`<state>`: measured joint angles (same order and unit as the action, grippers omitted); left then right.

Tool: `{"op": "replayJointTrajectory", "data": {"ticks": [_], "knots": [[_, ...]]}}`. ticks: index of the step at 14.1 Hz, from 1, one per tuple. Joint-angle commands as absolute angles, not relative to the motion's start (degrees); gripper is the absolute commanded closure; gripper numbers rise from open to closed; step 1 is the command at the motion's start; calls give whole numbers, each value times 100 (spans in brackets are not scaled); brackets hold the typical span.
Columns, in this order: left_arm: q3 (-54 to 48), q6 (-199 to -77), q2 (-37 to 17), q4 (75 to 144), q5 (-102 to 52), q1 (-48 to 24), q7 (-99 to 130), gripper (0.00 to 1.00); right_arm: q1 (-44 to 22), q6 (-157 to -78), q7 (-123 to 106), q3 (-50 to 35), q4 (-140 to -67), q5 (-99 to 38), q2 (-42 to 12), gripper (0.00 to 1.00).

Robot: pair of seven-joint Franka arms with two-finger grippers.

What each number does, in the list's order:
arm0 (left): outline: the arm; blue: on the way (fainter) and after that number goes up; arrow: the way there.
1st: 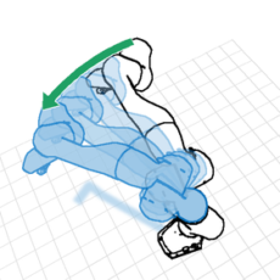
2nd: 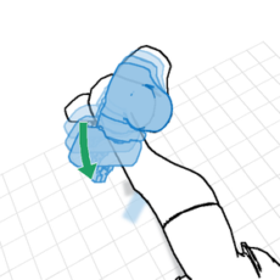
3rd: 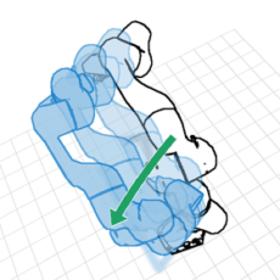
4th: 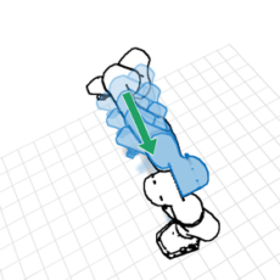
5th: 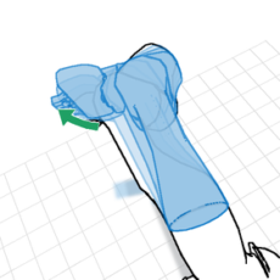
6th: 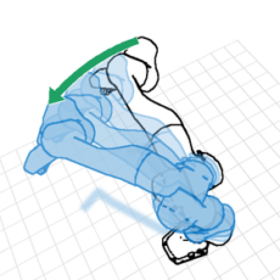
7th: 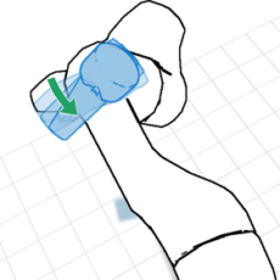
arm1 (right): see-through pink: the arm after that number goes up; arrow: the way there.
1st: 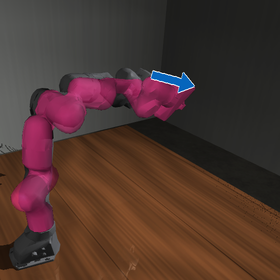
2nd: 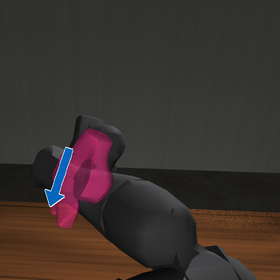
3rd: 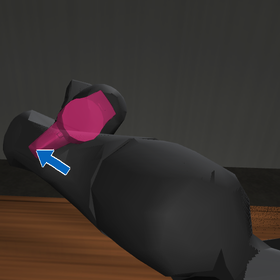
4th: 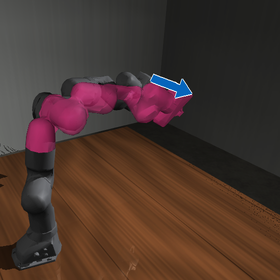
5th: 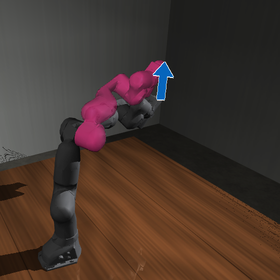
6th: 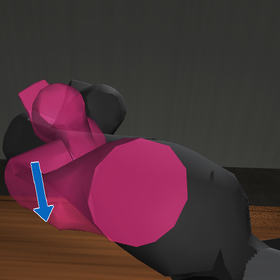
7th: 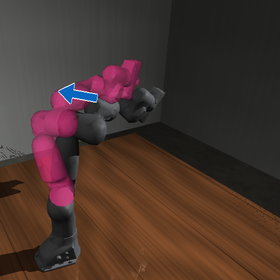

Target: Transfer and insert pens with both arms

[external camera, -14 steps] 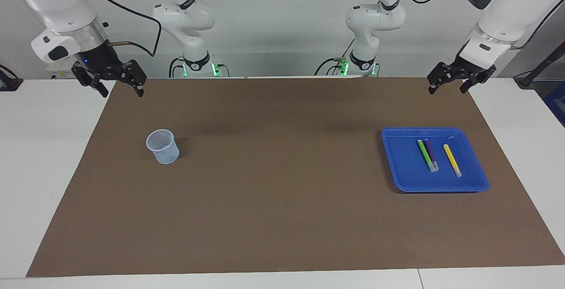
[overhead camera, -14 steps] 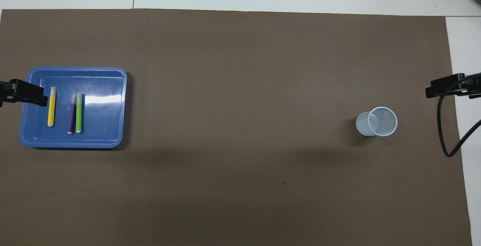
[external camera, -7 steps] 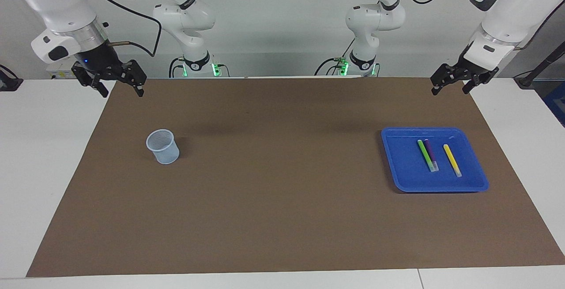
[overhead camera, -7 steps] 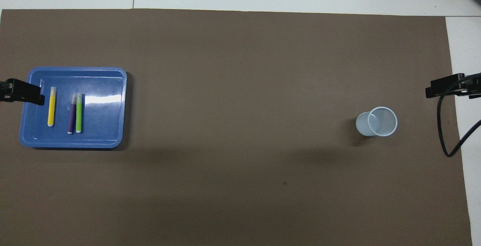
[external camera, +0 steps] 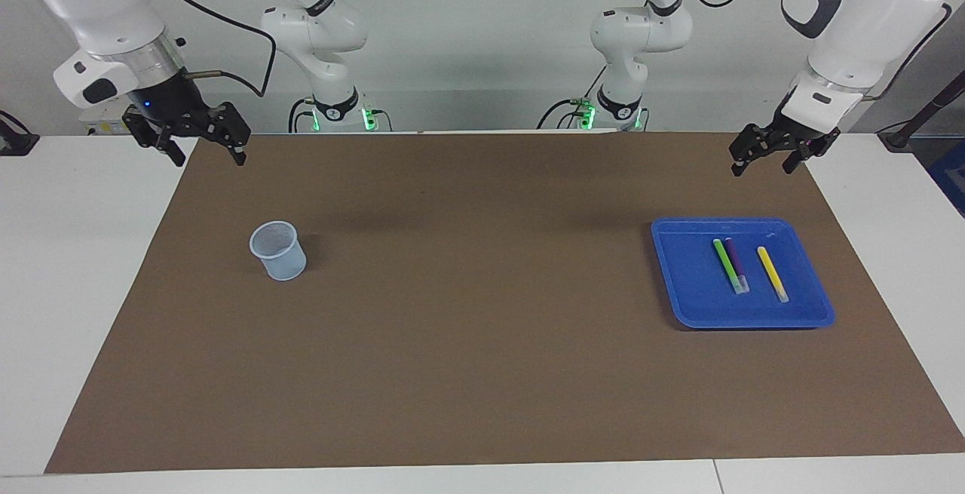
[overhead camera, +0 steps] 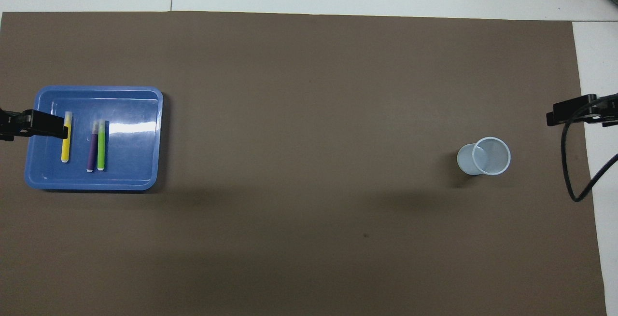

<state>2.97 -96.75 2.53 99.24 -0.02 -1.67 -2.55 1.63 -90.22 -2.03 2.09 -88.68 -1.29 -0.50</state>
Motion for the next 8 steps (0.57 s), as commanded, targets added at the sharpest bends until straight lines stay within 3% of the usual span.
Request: {"op": "replayJointTrajectory", "data": {"ticks": [1,5,8], "knots": [[272,-9949,361,10151,-18,-123,-272,0,185,-9149,-255,193,-8982,-132,35,0],[281,-10791,194,10695,-18,158,-404,0,176,-9149,-255,185,-8982,-132,35,0],[281,-11275,-227,10810,-18,272,-711,0,176,-9158,-255,185,-8982,-132,35,0]]}}
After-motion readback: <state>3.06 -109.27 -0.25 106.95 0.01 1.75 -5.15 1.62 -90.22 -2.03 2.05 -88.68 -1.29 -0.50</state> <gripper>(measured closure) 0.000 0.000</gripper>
